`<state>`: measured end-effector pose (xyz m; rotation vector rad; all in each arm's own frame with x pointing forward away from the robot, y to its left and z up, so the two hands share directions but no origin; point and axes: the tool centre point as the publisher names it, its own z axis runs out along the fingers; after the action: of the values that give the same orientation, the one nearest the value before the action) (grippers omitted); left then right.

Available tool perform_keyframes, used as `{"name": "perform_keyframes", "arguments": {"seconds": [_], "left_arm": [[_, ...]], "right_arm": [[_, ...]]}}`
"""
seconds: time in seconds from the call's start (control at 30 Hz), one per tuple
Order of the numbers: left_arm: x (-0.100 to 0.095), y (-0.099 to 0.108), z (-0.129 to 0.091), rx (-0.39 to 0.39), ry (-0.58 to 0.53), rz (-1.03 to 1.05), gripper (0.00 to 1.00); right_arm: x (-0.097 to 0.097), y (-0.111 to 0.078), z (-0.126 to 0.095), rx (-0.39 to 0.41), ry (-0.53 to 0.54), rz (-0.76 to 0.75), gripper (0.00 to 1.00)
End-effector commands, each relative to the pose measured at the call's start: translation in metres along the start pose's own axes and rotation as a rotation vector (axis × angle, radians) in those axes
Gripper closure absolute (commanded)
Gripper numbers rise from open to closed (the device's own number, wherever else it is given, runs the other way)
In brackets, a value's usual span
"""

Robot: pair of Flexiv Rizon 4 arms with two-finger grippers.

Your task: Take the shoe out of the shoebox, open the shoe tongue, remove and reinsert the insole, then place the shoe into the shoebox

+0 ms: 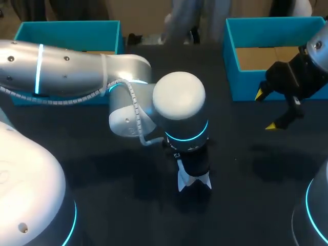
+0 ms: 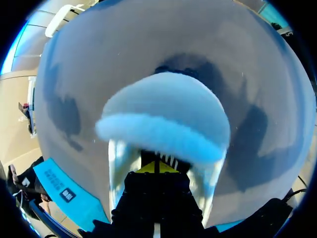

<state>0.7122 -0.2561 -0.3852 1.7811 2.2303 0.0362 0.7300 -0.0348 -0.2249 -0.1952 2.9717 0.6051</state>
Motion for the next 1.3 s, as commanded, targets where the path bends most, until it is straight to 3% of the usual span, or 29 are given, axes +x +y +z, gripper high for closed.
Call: {"name": "perform_keyframes", "arguments": {"seconds": [0.03, 0.33, 0.37, 0.47, 0.5, 1.13, 1.3], "left_arm": [[0.005, 0.012, -0.022, -0.038, 0.004, -0.005, 1.0], [0.001, 0.037, -0.03, -0.097, 0.008, -0.034, 0.97], [0.001, 0.037, -0.03, -0.096, 0.01, -0.035, 0.78], [0.001, 0.038, -0.027, -0.097, 0.023, -0.029, 0.07], [0.001, 0.038, -0.027, -0.096, 0.025, -0.027, 0.0], [0.003, 0.029, -0.046, -0.042, 0.095, 0.048, 0.0], [0.002, 0.029, -0.041, -0.037, 0.113, 0.057, 0.0]], "right_arm": [[0.0, 0.0, 0.001, 0.003, 0.0, 0.0, 0.0], [0.0, 0.0, 0.001, 0.003, 0.0, 0.0, 0.0], [0.0, 0.0, 0.001, 0.003, 0.0, 0.0, 0.0], [0.0, 0.0, 0.001, 0.003, 0.0, 0.0, 0.0], [0.0, 0.0, 0.001, 0.003, 0.0, 0.0, 0.0], [0.0, 0.0, 0.001, 0.003, 0.0, 0.0, 0.0], [0.0, 0.0, 0.001, 0.003, 0.0, 0.0, 0.0]]}}
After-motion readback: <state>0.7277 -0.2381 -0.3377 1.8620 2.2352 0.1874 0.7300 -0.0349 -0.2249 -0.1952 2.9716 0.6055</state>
